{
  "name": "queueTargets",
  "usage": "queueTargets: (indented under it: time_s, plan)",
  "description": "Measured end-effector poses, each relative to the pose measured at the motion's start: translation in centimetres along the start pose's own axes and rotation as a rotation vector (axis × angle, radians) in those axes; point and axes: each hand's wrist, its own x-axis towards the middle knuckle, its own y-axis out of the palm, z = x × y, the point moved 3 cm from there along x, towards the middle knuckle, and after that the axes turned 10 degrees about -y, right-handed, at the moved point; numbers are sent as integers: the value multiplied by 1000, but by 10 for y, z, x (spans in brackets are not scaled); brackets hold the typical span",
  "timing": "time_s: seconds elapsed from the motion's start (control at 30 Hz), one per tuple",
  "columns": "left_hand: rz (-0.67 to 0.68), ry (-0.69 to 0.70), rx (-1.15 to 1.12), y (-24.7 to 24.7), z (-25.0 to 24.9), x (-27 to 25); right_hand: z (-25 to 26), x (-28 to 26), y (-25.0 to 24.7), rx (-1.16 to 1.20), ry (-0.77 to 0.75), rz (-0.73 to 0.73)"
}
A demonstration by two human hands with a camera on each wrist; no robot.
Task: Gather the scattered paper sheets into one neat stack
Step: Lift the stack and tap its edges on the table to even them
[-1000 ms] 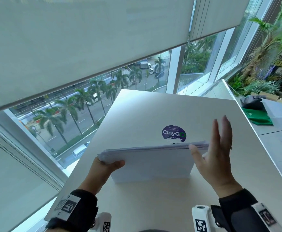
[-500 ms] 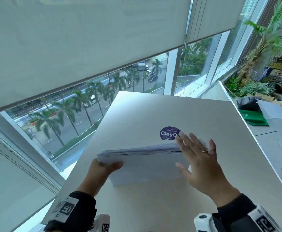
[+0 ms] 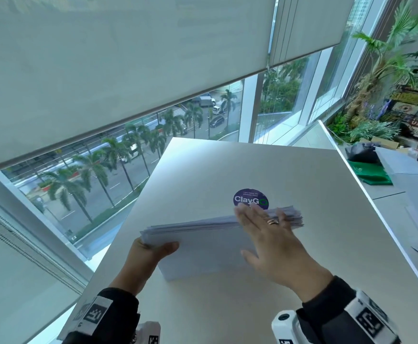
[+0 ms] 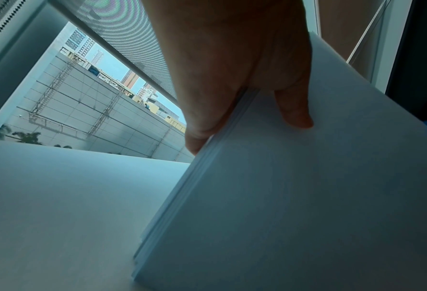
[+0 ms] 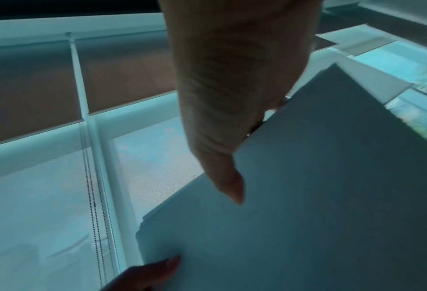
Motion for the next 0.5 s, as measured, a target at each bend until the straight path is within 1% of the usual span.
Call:
queueTargets:
  time_s: [0.03, 0.1, 0.17, 0.2, 0.27, 0.3, 0.4, 0.47, 0.5]
  plan:
    - [3, -3, -5, 1, 0, 0, 4, 4, 1, -1, -23, 0]
    - [12, 1, -7, 3, -2, -2, 11, 13, -4, 39, -9, -78]
    - [11, -1, 3, 3, -2, -3, 23, 22, -12, 81, -39, -78]
    - [7, -2, 6, 3, -3, -3, 30, 28, -11, 81, -91, -41]
    - [1, 5, 14, 1, -3, -3, 39, 34, -1, 148, -167, 113]
    - [3, 6, 17, 1, -3, -3, 41, 36, -1, 161, -185, 132]
    - [-5, -2, 3, 1, -3, -4, 43, 41, -7, 120, -179, 8]
    - [-6, -9, 1, 2, -3, -5, 50, 44, -6, 97, -246, -41]
    - [-2, -8, 3, 1, -3, -6, 55, 45, -4, 94, -290, -17]
